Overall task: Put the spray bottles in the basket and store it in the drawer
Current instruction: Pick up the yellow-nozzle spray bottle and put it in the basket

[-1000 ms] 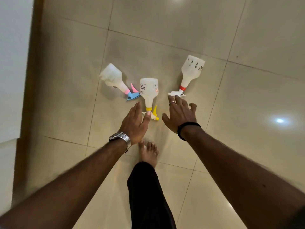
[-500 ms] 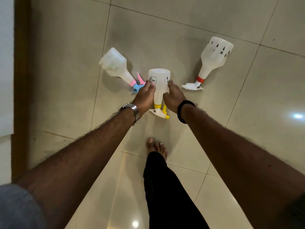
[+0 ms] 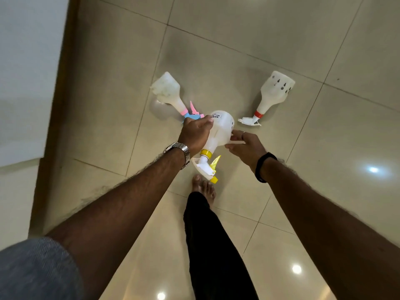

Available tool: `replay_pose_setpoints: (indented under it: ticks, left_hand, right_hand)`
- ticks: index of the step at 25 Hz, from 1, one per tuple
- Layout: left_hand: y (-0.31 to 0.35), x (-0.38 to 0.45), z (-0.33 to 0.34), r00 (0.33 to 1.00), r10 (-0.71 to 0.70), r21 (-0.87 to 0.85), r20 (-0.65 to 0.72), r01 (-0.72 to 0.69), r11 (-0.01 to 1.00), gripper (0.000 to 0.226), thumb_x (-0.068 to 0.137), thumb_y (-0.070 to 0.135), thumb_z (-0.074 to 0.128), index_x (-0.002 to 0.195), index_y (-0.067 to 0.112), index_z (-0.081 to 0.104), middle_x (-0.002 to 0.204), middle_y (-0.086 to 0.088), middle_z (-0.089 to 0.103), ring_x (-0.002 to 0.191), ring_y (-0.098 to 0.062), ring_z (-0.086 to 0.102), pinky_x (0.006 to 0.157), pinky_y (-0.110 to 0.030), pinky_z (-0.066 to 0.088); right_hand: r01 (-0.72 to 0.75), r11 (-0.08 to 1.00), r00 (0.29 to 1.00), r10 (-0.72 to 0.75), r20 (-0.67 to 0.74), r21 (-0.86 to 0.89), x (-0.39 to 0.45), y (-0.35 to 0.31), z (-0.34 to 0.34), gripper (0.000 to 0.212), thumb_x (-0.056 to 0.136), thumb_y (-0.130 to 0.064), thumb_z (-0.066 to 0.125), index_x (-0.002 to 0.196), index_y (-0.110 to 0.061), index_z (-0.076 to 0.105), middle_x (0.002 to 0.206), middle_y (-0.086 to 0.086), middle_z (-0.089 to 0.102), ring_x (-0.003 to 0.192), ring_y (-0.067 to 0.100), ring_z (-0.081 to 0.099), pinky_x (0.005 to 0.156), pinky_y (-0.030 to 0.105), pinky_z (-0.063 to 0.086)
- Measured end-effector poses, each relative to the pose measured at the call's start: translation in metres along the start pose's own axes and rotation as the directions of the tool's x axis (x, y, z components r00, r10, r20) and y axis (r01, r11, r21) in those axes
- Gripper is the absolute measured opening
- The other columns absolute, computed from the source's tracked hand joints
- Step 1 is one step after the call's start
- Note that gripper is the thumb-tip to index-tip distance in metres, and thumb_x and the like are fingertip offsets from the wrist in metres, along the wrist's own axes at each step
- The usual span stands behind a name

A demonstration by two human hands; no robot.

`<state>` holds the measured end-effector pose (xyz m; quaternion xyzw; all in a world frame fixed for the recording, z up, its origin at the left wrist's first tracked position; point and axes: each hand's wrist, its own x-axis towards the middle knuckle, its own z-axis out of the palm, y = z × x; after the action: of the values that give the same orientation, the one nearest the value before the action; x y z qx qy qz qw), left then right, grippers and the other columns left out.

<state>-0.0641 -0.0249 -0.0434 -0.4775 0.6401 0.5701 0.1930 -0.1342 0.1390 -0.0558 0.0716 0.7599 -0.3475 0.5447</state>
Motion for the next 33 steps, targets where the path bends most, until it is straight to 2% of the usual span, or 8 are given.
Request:
replay_pose_setpoints:
  ticks: [3,5,10,18,24,28,31,33]
  left_hand:
    - [0.027,-0.035,-0.02,0.993,-0.117,-0.303,-0.003,0.11,0.947,0.015,0.096,0.022,0.059,0.104,0.015,0.069,0.095,-0.011,0.058,0.083,-0.029,0.051,0.084,-0.036,0.053]
    - [0.043,-0.051,-0.023,0.967,-0.244,-0.418,0.068,0.25,0.873,0.021,0.096,0.027,0.059,0.112,0.014,0.066,0.093,-0.005,0.057,0.079,-0.026,0.055,0.074,-0.033,0.056]
    - [0.015,-0.058,-0.023,0.962,-0.265,-0.291,-0.072,0.234,0.928,0.031,0.101,0.027,0.045,0.117,0.013,0.067,0.122,-0.02,0.068,0.112,-0.038,0.065,0.102,-0.048,0.054]
    - [-0.103,-0.039,-0.036,0.884,-0.445,-0.254,-0.146,0.401,0.88,0.037,0.1,0.034,0.049,0.121,0.006,0.061,0.129,-0.022,0.063,0.122,-0.04,0.059,0.104,-0.047,0.048]
    - [-0.133,0.019,-0.025,0.844,-0.521,-0.351,-0.124,0.454,0.819,0.07,0.099,0.047,0.049,0.157,0.016,0.025,0.158,-0.011,0.041,0.141,-0.031,0.045,0.112,-0.04,0.038]
    - [-0.138,0.041,-0.015,0.847,-0.529,-0.533,0.055,0.473,0.702,0.062,0.099,0.056,0.044,0.152,0.029,0.028,0.147,-0.001,0.055,0.11,-0.022,0.061,0.101,-0.047,0.049]
    - [-0.133,0.008,-0.006,0.857,-0.511,-0.54,0.071,0.463,0.703,0.045,0.101,0.054,0.04,0.131,0.021,0.048,0.132,-0.005,0.062,0.096,-0.015,0.064,0.092,-0.051,0.059]
    - [-0.119,-0.035,-0.012,0.854,-0.518,-0.543,0.053,0.46,0.703,0.049,0.098,0.058,0.04,0.131,0.023,0.047,0.132,-0.005,0.06,0.108,-0.024,0.065,0.092,-0.052,0.059]
  right_hand:
    - [0.035,0.998,0.999,-0.034,-0.009,0.06,-0.04,-0.027,0.004,0.046,0.093,0.006,0.057,0.136,-0.009,0.06,0.126,0.012,0.07,0.095,0.015,0.067,0.083,0.018,0.054]
    - [0.092,0.995,0.996,-0.091,0.021,-0.029,-0.056,-0.045,0.021,0.047,0.093,0.008,0.052,0.137,-0.007,0.06,0.131,0.015,0.066,0.102,0.018,0.063,0.094,0.026,0.053]
    - [-0.045,0.999,0.996,0.047,-0.079,0.023,-0.052,-0.033,0.046,0.043,0.095,0.006,0.046,0.132,-0.006,0.063,0.14,0.014,0.06,0.124,0.029,0.059,0.107,0.031,0.046]
    - [-0.121,0.987,0.988,0.11,-0.109,-0.108,-0.021,0.014,0.047,0.036,0.095,-0.006,0.054,0.128,-0.017,0.065,0.135,0.002,0.062,0.102,0.015,0.059,0.074,0.015,0.043]
    - [0.024,0.98,0.997,-0.037,-0.061,-0.199,0.051,0.01,0.103,0.049,0.097,-0.018,0.056,0.145,-0.02,0.05,0.151,0.003,0.046,0.132,0.021,0.052,0.102,0.023,0.038]
    - [-0.105,0.992,0.994,0.106,0.009,-0.069,0.084,0.01,0.146,0.074,0.099,-0.035,0.054,0.161,-0.016,0.017,0.167,0.008,0.023,0.148,0.025,0.036,0.118,0.038,0.035]
    - [-0.258,0.961,0.96,0.266,0.085,-0.098,0.052,0.006,0.158,0.064,0.098,-0.045,0.051,0.15,-0.009,0.038,0.149,0.015,0.049,0.133,0.032,0.052,0.105,0.036,0.044]
    - [-0.229,0.969,0.971,0.234,0.049,-0.088,0.003,-0.009,0.155,0.058,0.096,-0.044,0.054,0.141,-0.008,0.047,0.138,0.015,0.056,0.127,0.033,0.056,0.102,0.035,0.045]
